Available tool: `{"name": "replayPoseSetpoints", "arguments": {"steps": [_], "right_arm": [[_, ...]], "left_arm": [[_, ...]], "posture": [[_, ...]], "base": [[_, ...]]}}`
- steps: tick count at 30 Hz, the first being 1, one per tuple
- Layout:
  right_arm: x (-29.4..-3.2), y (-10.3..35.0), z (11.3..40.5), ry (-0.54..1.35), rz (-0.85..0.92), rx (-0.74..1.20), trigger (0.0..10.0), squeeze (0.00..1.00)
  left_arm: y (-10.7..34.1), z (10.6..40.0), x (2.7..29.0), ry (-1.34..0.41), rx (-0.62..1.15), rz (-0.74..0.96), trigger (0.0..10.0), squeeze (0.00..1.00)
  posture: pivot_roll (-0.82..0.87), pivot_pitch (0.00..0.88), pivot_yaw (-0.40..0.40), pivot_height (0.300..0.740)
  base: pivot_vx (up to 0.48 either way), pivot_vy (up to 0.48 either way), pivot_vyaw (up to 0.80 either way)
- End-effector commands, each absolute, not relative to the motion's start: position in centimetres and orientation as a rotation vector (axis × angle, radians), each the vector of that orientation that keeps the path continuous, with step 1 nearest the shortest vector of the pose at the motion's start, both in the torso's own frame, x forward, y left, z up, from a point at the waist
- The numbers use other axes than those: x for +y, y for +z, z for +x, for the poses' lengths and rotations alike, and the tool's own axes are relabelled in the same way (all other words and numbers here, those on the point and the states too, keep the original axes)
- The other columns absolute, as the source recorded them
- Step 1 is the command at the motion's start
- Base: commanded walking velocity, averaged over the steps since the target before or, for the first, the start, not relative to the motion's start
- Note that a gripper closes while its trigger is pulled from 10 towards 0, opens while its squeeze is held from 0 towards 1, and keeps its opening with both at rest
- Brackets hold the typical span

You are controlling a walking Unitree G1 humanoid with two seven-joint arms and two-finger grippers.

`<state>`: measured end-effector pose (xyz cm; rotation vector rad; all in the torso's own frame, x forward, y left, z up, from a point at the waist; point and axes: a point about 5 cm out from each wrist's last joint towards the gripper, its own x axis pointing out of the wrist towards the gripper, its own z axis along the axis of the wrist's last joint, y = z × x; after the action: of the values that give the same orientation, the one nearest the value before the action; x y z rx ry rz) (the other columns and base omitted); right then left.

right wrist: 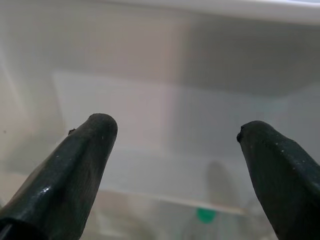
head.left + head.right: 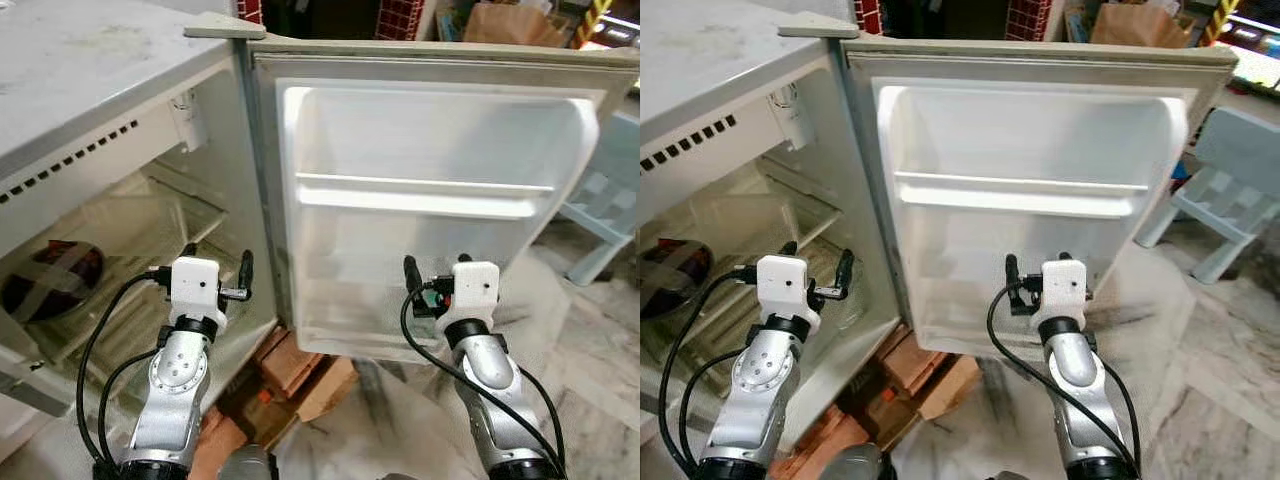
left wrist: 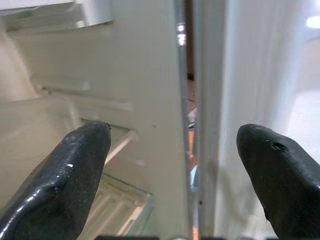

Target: Restocking fridge

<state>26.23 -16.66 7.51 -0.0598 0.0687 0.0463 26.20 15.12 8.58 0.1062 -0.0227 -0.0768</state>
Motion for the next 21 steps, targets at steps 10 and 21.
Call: {"name": "replayPoseSetpoints", "arguments": {"steps": [10, 21], "right_arm": [[-16.95, 8.18, 26.67, 0.043, -0.057, 0.070, 10.0, 0.00], [-16.95, 8.18, 26.67, 0.043, -0.057, 0.070, 10.0, 0.00]], "left_arm": [[8.51, 26.26, 14.40, -0.099, -0.025, 0.114, 10.0, 0.00], [8.51, 26.26, 14.40, -0.099, -0.025, 0.114, 10.0, 0.00]], "posture": [[0.06, 0.000, -0.007, 0.740], [0.06, 0.000, -0.007, 0.740]], "base": [[0.000, -0.480, 0.00], [0.000, -0.480, 0.00]]}}
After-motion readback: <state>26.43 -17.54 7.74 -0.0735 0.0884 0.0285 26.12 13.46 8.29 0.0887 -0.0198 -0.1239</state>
